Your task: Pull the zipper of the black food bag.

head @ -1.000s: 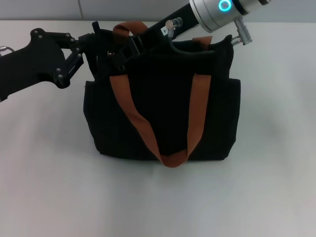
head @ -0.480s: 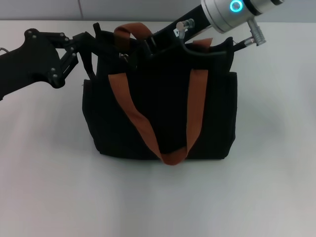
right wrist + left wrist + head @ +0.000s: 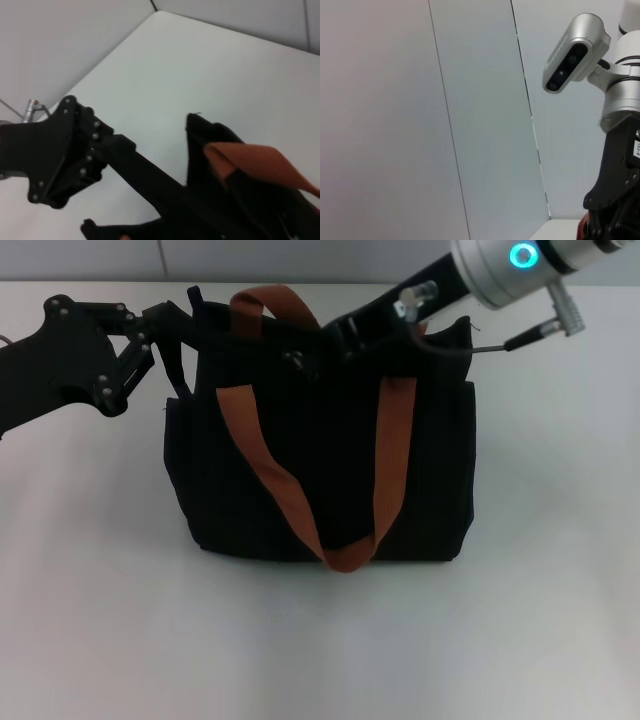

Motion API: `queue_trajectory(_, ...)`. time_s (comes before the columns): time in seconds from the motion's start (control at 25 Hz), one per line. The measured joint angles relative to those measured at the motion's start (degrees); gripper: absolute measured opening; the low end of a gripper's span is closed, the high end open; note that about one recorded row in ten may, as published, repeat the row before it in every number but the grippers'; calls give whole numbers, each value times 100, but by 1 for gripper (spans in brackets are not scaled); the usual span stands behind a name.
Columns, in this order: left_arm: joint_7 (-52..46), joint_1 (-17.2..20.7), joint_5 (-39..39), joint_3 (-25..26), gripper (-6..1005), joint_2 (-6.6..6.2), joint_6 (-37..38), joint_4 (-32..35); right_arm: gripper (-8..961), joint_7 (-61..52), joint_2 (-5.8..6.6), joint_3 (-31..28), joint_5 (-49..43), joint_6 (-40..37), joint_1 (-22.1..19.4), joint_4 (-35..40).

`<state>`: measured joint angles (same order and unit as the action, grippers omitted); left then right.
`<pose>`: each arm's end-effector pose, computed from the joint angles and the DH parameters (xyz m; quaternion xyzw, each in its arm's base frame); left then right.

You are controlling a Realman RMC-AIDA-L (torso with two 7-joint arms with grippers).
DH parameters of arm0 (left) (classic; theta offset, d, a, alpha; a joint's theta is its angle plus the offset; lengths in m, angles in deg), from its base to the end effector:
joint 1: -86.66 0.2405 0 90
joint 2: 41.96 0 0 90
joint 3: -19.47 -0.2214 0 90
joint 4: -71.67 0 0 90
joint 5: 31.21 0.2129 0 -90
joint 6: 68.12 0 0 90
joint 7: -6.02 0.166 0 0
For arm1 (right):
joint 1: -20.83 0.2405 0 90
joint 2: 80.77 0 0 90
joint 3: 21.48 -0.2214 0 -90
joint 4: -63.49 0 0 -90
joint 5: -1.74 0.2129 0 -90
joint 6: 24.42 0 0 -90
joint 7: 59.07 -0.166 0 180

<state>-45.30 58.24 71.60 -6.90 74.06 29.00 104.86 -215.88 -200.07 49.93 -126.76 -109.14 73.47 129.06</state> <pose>-0.2320 0.3269 0.0600 -0.8931 -0.0239 -0.3431 0.2899 0.0387 0.3766 -0.0209 -0.9232 0.3758 0.0231 0.0775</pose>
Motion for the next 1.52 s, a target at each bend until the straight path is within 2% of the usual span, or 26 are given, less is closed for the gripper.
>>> queue_trajectory(0.24,0,-3,-7,0,64,-1,-30,4,0,-82,2,-170,-123,-137,-343,470)
queue_trajectory(0.52,0,-3,-65,10,65,-4,-42,4,-1,-117,5,-748,-307,-525,-819,1072)
queue_trajectory(0.72,0,0,-68,10,66,2,-45,3,7,-91,5,-972,-394,-609,-1054,1242)
queue_trajectory(0.84,0,1,-68,9,67,5,-45,3,18,35,4,-1115,-202,-651,-1130,1275)
queue_trajectory(0.92,0,2,-69,9,67,12,-38,3,26,300,4,-1229,330,-689,-1196,1269)
queue_trajectory(1.12,-4,-1,-82,9,68,33,6,3,45,522,15,-1268,932,-724,-1193,1106)
queue_trajectory(1.28,-55,-16,-85,9,69,46,17,1,60,545,20,-1244,1043,-736,-1112,834)
queue_trajectory(1.52,-66,-7,-168,6,70,64,18,-3,205,556,29,-1210,1041,-737,-831,192)
